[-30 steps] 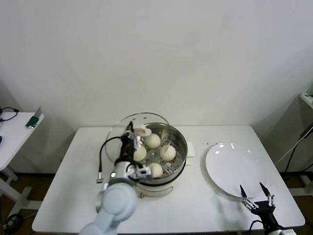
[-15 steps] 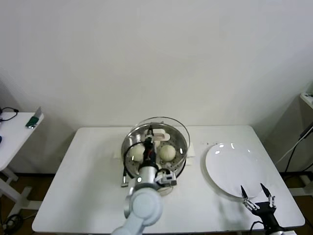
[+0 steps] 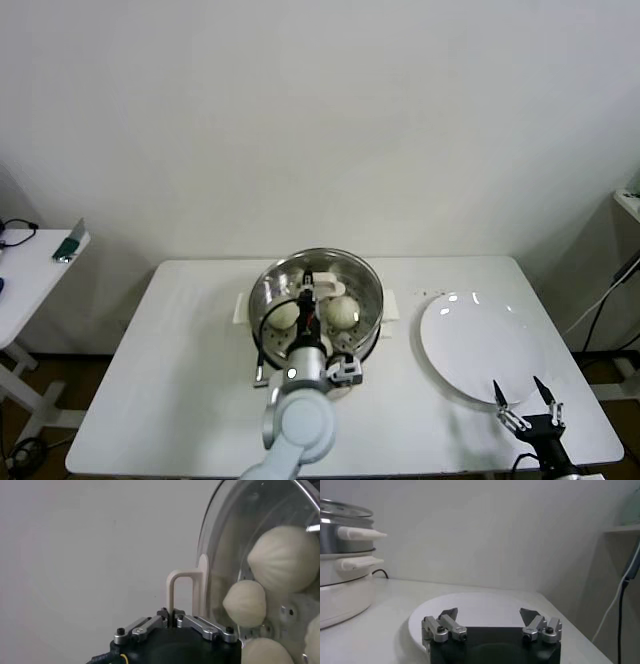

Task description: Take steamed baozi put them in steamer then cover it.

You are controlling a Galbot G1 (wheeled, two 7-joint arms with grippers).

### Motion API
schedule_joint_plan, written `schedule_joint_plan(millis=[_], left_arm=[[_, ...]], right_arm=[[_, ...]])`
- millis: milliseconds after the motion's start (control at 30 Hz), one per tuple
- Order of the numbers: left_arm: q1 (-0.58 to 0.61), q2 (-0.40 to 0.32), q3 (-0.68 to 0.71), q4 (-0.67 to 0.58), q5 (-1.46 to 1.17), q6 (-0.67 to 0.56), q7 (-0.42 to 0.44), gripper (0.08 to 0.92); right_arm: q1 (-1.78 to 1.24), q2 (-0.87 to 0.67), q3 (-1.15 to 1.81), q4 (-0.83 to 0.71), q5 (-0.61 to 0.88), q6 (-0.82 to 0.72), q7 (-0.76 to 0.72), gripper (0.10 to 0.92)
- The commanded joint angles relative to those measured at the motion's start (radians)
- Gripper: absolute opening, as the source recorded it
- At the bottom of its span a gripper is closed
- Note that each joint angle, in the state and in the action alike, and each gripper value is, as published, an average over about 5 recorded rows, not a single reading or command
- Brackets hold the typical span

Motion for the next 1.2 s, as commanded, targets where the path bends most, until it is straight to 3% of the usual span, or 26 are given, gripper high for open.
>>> schedule_joint_plan(millis=[33, 433, 533, 933, 1033, 1200], left_arm=[[0.006, -0.012, -0.002, 0.025, 0.02, -0.001, -0.015, 0.141], [0.008, 0.011, -0.007, 0.031, 0.011, -0.009, -0.008, 0.142], [0.008, 0.023, -0.006, 0.011, 0.0, -0.011, -0.002, 0.174], [0.049, 0.155, 0.027, -0.211, -0.268, 0.021, 0.056, 0.51], [0.077, 0.183, 0.034, -0.279, -0.384, 0.022, -0.001, 0.597], [0.146, 0.238, -0.017, -0.368, -0.687, -0.059, -0.19, 0.744]], right_arm=[[0.0, 0.001, 0.001, -0.004, 0.003, 0.007, 0.002, 0.823], [0.001, 0.006, -0.008, 0.0, 0.024, -0.005, 0.051, 0.823], [-0.004, 0.003, -0.014, 0.01, 0.057, -0.003, 0.083, 0.823], [-0.007, -0.007, -0.03, 0.029, 0.068, -0.026, 0.107, 0.823], [0.001, -0.003, -0.031, 0.031, 0.062, -0.019, 0.105, 0.823], [0.011, -0.001, -0.04, 0.031, 0.058, 0.003, 0.101, 0.823]])
